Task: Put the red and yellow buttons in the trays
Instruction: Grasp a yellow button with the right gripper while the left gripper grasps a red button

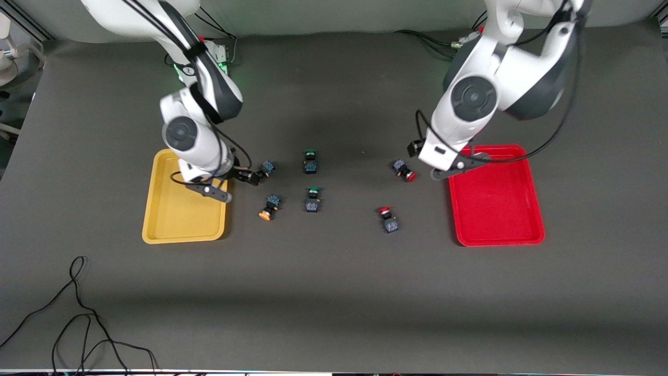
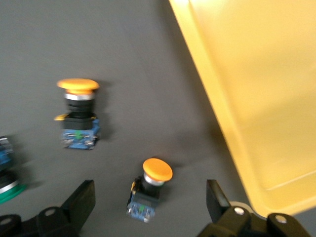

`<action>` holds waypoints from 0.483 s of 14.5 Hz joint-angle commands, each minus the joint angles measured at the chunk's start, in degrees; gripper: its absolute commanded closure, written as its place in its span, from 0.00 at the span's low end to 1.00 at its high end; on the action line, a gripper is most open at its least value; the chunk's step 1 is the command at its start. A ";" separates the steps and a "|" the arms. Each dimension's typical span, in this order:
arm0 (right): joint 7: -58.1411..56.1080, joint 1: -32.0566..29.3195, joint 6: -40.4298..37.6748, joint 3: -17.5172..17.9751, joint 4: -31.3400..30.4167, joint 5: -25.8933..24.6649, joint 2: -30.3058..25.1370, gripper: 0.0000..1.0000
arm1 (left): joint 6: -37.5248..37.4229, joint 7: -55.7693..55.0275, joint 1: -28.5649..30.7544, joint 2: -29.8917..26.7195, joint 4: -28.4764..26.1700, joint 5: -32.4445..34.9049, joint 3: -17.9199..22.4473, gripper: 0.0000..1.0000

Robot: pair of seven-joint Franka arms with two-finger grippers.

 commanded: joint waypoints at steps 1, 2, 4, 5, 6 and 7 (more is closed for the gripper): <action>5.77 -0.15 3.42 2.03 0.58 0.89 5.52 0.00 | 15.10 -9.29 -5.01 0.82 -10.01 -0.87 0.92 0.00; 7.44 -0.23 3.60 2.13 0.58 0.89 6.84 0.00 | 19.34 -10.62 -6.16 2.57 -11.60 -0.96 0.92 0.00; 10.51 -0.15 3.26 2.74 0.14 0.89 7.47 0.00 | 27.42 -10.90 -6.78 5.56 -14.59 -1.05 0.92 0.01; 11.14 -0.15 3.26 3.61 -0.56 0.89 7.38 0.00 | 31.21 -10.90 -6.61 7.32 -15.73 -1.05 0.92 0.01; 11.32 -0.23 3.43 3.80 -0.83 0.89 7.47 0.00 | 34.11 -10.98 -6.61 9.25 -16.09 -1.05 0.92 0.01; 11.41 -0.23 3.78 3.80 -0.92 0.89 7.64 0.04 | 36.06 -11.68 -6.52 11.27 -16.09 -1.13 0.92 0.02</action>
